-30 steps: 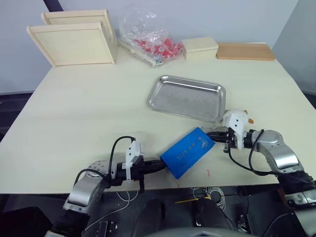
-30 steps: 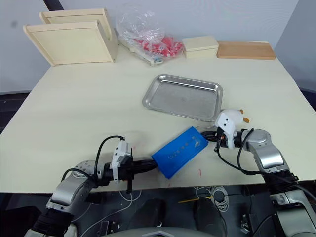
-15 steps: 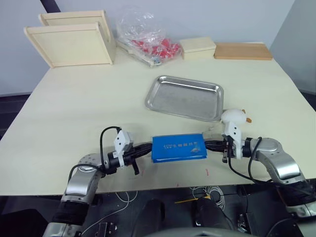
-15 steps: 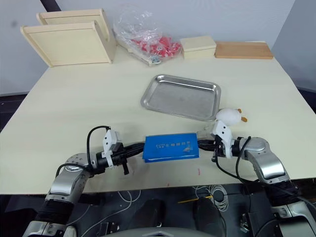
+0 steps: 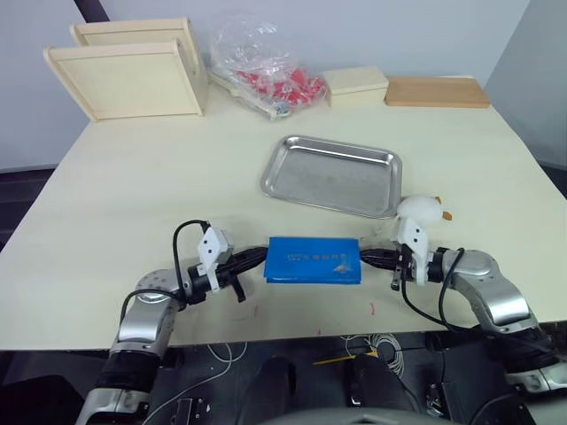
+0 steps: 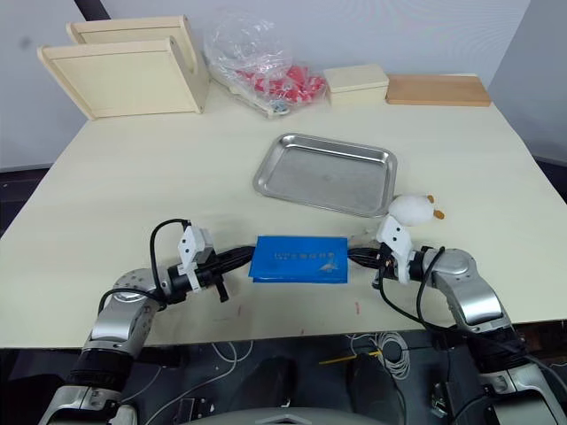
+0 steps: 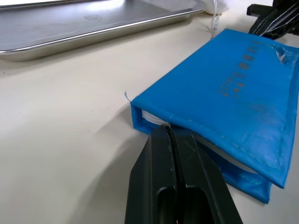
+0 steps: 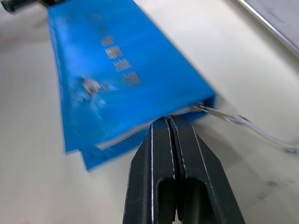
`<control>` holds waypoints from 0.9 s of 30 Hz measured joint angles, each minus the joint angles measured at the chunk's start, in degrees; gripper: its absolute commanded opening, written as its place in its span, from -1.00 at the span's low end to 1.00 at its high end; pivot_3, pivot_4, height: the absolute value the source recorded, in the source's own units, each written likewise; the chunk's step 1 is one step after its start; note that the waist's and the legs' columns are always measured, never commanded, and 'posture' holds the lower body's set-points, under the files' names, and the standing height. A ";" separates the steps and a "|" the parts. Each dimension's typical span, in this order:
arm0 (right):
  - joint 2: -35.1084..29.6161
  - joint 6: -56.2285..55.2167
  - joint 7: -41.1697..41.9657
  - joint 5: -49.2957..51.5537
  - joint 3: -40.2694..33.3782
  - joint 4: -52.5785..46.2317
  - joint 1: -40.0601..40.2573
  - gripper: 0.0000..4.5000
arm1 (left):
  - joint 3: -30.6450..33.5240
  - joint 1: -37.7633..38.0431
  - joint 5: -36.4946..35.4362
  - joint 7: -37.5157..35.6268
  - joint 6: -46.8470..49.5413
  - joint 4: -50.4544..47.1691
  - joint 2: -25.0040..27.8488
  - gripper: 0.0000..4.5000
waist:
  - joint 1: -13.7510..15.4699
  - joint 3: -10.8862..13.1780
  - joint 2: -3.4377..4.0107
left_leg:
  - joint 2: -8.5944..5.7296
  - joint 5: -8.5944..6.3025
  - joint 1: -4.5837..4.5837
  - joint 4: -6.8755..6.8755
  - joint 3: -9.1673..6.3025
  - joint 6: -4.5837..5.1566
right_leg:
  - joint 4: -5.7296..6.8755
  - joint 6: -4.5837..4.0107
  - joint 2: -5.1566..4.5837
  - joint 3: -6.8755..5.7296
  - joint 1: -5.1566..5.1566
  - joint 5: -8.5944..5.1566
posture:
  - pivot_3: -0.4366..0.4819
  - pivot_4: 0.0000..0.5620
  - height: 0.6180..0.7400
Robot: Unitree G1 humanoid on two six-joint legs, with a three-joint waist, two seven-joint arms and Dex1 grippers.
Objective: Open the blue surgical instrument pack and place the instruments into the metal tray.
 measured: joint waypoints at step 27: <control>0.85 -56.98 6.80 -13.40 4.97 20.91 -7.31 1.00 | 5.11 1.70 -11.27 -23.38 5.45 -16.13 15.33 0.97 | 0.09 0.14 -0.10 | 0.06 0.00 -0.02 0.00 0.06 0.00 | -0.07 -0.12 -0.03 0.04 0.00 -0.07 | -0.05 -0.47 1.00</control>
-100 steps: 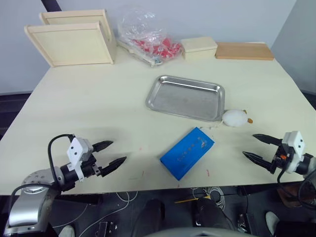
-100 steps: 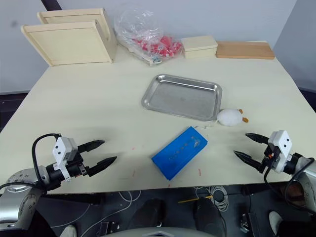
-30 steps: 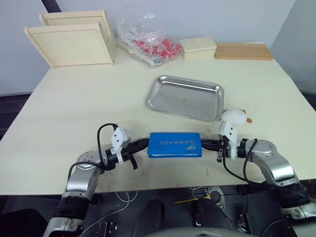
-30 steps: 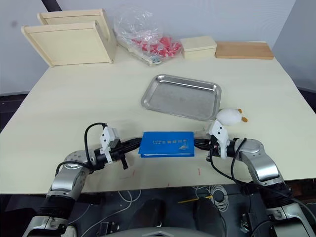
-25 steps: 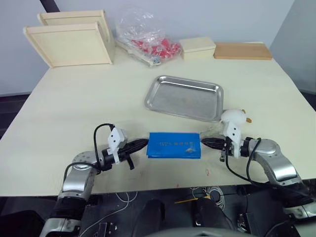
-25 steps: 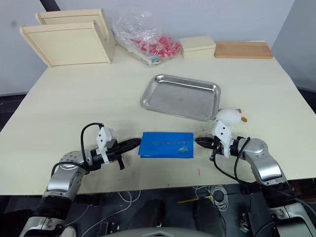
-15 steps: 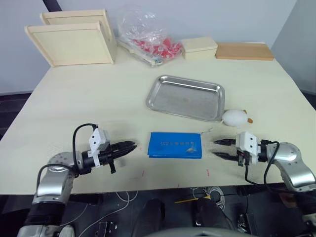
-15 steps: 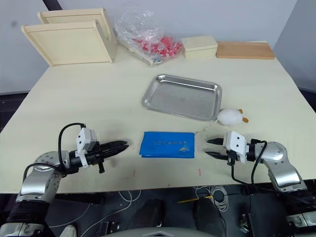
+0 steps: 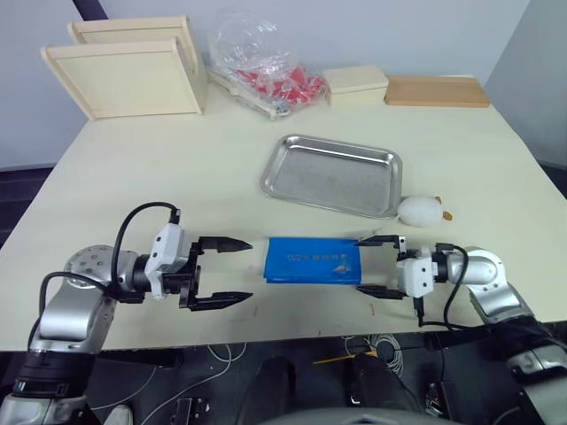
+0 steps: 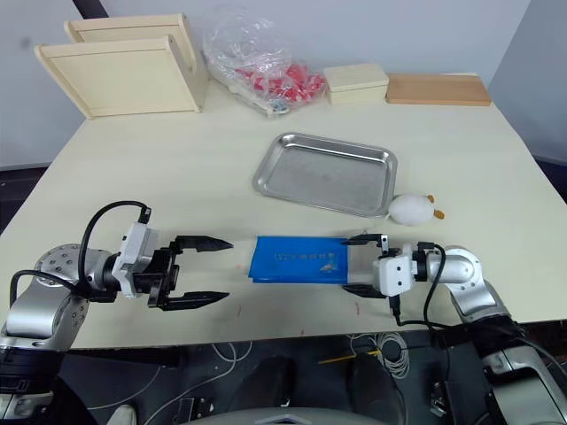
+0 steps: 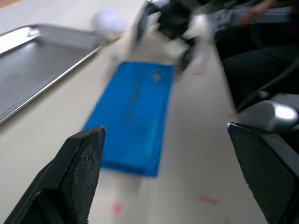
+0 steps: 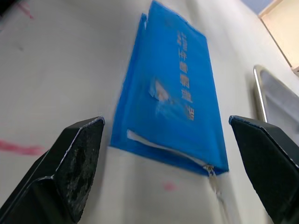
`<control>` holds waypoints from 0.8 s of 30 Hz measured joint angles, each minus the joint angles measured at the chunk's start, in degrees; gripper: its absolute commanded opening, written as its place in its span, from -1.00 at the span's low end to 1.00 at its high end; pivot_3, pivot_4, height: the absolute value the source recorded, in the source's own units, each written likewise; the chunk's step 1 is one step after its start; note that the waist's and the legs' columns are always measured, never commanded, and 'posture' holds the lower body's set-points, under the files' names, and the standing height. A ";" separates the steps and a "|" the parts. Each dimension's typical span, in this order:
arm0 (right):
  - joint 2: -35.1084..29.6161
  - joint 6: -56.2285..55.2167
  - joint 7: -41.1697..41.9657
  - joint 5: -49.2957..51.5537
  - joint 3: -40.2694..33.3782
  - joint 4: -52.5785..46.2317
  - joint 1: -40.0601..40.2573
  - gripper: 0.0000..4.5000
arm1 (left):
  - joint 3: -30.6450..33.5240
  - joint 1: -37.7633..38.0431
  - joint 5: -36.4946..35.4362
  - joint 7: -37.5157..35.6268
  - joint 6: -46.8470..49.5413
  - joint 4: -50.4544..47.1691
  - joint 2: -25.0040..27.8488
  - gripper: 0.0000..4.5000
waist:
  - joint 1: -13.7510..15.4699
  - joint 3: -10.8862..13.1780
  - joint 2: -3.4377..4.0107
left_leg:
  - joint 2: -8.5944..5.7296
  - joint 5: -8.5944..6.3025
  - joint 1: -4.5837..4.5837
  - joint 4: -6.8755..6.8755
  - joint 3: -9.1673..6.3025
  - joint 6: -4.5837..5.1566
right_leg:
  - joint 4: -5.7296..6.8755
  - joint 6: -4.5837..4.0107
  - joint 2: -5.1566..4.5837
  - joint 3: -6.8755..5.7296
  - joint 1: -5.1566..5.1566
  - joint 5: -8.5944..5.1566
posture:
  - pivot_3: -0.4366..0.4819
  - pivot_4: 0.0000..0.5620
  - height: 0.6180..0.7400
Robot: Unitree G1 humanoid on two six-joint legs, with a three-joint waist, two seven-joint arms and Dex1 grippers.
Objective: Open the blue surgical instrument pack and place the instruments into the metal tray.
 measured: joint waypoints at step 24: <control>-2.25 3.04 2.98 4.30 6.11 1.47 -3.00 -0.97 | -0.29 0.32 -1.24 0.00 2.36 -1.05 0.21 1.00 | 0.19 -0.01 -0.02 | 0.04 0.01 0.04 0.05 -0.05 0.01 | 0.11 -0.13 -0.04 0.02 0.02 -0.03 | -0.05 -0.47 1.00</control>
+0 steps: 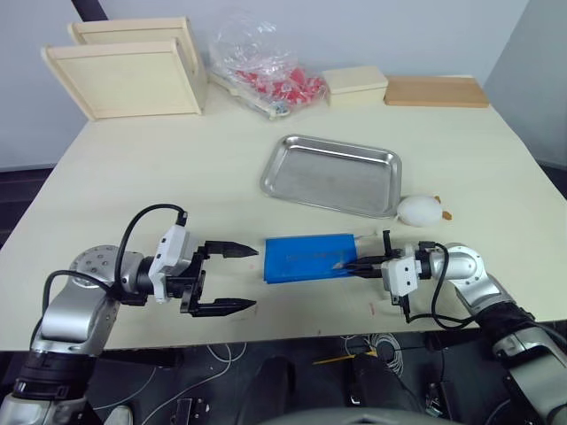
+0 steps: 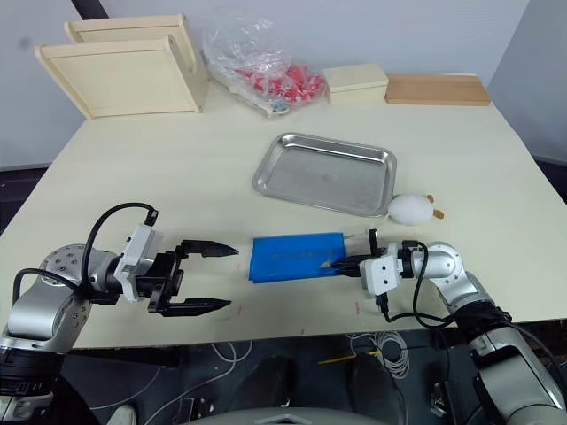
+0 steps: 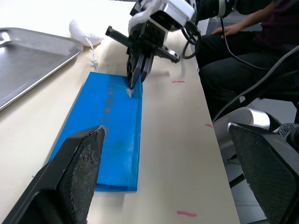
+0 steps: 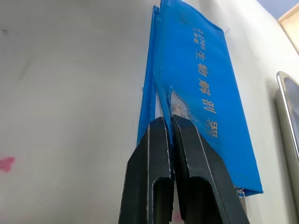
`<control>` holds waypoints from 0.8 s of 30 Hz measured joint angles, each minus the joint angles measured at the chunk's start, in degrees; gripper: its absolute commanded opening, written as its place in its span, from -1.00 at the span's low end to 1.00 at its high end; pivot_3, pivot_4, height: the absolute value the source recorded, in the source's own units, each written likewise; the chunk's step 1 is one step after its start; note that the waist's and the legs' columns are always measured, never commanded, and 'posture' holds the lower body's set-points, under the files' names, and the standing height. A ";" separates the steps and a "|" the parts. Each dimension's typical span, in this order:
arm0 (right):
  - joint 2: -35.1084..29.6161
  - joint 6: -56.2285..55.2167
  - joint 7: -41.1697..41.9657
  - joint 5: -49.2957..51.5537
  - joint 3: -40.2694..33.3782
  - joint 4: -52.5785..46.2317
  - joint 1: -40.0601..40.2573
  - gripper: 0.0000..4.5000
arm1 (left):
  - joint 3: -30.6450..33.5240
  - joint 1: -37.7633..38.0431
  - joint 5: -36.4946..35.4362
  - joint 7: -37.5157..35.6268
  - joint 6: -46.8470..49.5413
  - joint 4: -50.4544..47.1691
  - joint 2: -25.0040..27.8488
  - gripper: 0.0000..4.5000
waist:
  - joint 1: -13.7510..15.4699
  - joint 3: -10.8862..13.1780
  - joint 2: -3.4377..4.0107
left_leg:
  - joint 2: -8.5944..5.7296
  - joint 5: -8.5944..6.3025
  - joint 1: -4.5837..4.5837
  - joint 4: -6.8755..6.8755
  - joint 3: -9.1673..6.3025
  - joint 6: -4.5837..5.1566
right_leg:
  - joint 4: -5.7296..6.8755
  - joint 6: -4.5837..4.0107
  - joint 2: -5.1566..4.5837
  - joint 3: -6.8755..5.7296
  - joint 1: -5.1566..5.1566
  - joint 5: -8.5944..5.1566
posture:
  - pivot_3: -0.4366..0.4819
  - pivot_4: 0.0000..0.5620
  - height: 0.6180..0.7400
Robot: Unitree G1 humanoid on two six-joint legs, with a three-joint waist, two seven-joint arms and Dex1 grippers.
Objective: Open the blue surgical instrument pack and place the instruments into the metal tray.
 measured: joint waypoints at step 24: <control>-5.45 68.33 8.20 30.25 -4.99 -17.88 -3.52 -0.97 | -2.76 -6.05 -0.38 0.82 1.45 3.97 -4.68 1.00 | -0.10 0.03 -0.01 | -0.08 -0.03 -0.04 0.00 0.01 0.04 | -0.07 0.21 0.08 -0.07 -0.02 0.10 | -0.05 -0.47 1.00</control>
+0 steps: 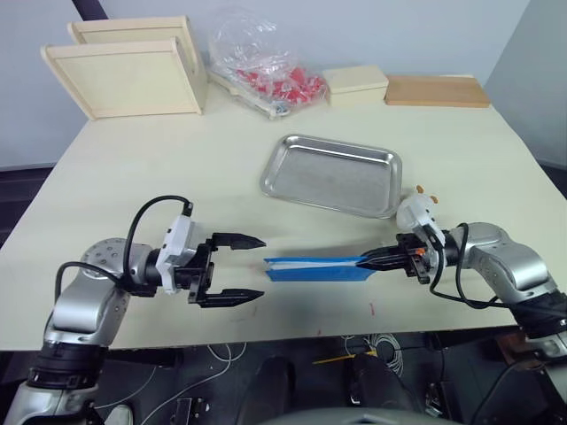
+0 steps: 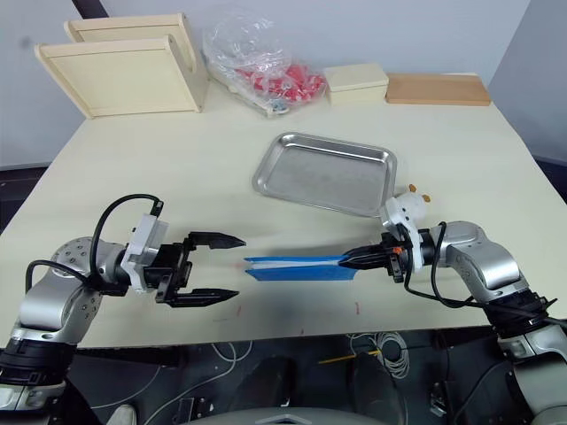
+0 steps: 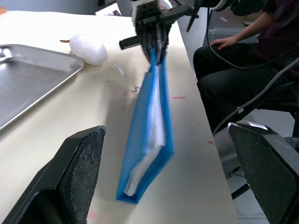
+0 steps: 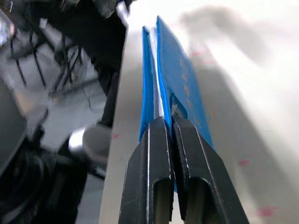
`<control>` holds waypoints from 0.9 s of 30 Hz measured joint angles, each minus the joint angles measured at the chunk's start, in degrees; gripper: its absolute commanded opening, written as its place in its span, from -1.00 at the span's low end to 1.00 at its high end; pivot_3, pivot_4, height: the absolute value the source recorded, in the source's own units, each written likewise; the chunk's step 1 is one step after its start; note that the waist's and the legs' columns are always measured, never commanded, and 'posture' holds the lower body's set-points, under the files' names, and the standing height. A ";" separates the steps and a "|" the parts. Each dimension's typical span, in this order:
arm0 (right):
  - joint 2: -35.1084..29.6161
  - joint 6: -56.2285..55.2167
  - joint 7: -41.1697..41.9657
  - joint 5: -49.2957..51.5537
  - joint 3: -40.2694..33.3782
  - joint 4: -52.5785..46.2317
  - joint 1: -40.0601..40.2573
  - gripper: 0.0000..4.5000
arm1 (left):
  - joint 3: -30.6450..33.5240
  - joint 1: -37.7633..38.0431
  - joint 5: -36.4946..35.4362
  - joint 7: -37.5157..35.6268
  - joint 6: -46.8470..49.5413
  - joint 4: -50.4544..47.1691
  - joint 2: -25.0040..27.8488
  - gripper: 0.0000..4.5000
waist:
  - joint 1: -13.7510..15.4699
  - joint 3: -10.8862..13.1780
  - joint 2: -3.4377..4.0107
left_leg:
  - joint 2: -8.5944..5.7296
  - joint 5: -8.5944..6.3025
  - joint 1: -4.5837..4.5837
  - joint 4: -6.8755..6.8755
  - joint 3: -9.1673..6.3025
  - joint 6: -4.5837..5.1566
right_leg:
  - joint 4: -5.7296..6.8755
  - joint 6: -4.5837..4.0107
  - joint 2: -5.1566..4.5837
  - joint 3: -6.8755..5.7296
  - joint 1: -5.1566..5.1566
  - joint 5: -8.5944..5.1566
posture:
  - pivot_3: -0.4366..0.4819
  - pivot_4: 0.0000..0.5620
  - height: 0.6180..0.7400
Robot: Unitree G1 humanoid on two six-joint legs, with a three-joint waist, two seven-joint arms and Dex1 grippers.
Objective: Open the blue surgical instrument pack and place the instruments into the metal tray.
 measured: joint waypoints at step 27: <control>2.88 3.04 2.58 -3.96 -3.18 0.39 -0.10 -1.00 | -4.90 -10.75 4.15 -4.90 -0.54 20.42 -11.88 0.10 | -0.04 -0.02 -0.03 | -0.04 -0.11 -0.14 -0.01 -0.08 0.14 | -0.14 0.04 -0.02 -0.08 -0.02 0.02 | -0.05 -0.47 1.00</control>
